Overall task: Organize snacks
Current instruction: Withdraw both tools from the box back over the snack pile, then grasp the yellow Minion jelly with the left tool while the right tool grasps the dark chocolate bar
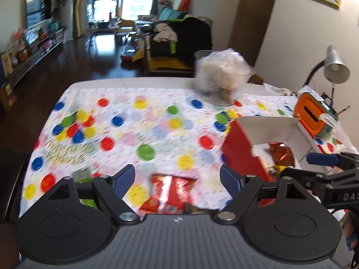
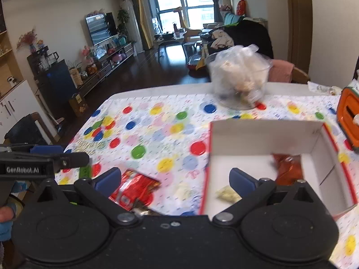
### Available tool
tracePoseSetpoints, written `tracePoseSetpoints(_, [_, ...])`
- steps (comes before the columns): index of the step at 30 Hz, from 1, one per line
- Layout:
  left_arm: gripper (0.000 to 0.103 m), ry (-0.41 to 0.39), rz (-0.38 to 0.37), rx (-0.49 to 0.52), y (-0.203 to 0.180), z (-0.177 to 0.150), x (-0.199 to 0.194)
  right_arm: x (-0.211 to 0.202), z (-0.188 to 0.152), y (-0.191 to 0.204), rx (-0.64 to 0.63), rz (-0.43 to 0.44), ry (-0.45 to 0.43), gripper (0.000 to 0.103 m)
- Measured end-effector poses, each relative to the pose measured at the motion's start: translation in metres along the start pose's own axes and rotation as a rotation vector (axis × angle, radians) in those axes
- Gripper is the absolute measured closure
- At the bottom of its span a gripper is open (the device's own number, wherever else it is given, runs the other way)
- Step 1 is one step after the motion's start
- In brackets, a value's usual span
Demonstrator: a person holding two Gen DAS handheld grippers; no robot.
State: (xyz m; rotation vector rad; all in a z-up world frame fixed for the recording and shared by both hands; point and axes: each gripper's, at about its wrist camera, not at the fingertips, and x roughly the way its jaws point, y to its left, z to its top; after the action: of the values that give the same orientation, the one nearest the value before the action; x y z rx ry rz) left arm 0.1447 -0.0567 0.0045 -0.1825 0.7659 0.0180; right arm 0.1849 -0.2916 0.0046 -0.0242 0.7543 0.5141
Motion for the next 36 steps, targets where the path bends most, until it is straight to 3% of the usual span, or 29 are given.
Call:
tracePoseSetpoints(9, [0.02, 0.051, 0.035, -0.068, 0.061, -0.031, -0.011, 0.014, -0.025, 0.044, -0.079, 0.017, 0.018, 0.0])
tracePoseSetpoints(15, [0.02, 0.085, 0.02, -0.055, 0.078, -0.05, -0.008, 0.033, -0.038, 0.058, -0.135, 0.033, 0.07, 0.0])
tracePoseSetpoints(28, [0.02, 0.239, -0.073, 0.054, 0.081, -0.09, 0.022, 0.086, -0.061, 0.067, -0.31, 0.061, 0.174, 0.004])
tracePoseSetpoints(36, [0.02, 0.313, -0.13, 0.169, 0.069, -0.105, 0.042, 0.117, -0.062, 0.072, -0.458, 0.086, 0.246, 0.017])
